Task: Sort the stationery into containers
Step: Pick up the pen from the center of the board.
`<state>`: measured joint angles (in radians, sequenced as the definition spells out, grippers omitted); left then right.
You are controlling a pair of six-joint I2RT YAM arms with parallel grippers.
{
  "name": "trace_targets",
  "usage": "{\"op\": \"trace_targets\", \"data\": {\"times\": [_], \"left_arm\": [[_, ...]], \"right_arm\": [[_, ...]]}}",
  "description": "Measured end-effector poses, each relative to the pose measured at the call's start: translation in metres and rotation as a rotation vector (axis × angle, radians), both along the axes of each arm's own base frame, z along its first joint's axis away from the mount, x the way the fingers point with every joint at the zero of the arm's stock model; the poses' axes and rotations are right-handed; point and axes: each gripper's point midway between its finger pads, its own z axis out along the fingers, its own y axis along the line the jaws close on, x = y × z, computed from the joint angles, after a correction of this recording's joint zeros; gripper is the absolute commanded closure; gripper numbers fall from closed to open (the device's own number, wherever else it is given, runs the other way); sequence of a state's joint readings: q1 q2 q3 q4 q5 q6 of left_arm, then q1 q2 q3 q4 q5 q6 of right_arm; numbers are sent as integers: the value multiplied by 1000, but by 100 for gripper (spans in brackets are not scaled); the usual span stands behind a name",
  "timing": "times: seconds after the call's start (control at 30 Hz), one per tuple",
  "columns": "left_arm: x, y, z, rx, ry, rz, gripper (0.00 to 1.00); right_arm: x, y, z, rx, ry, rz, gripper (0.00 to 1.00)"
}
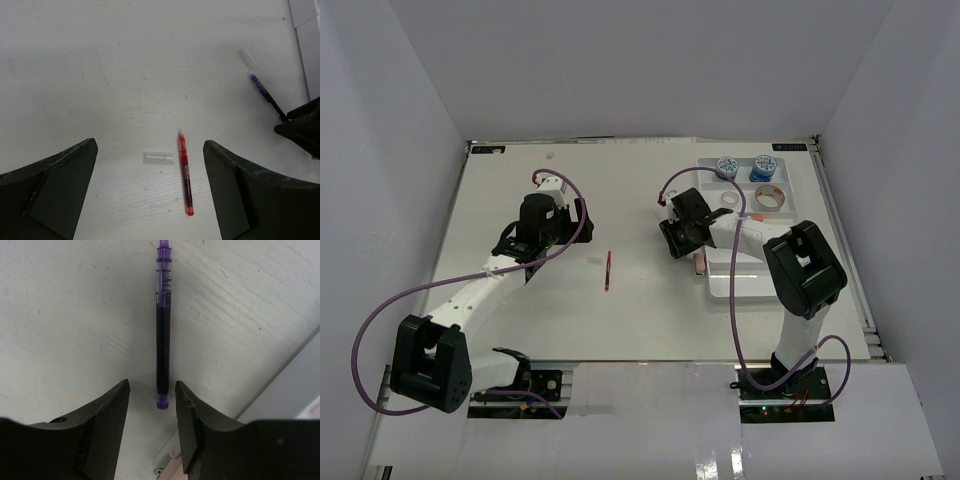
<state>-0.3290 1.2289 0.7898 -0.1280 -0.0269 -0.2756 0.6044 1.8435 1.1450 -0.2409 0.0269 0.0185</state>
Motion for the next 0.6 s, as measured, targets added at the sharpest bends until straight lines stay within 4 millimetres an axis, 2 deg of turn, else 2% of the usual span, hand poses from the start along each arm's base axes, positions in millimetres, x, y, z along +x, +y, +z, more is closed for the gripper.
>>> {"op": "trace_targets", "data": {"times": [0.23, 0.53, 0.6], "left_arm": [[0, 0, 0, -1, 1, -2, 2], [-1, -2, -2, -7, 9, -8, 2], [-1, -3, -2, -12, 11, -11, 2]], "right_arm": [[1, 1, -1, -15, -11, 1, 62], [-4, 1, -2, -29, -53, -2, 89], [-8, 1, -2, -30, -56, 0, 92]]}}
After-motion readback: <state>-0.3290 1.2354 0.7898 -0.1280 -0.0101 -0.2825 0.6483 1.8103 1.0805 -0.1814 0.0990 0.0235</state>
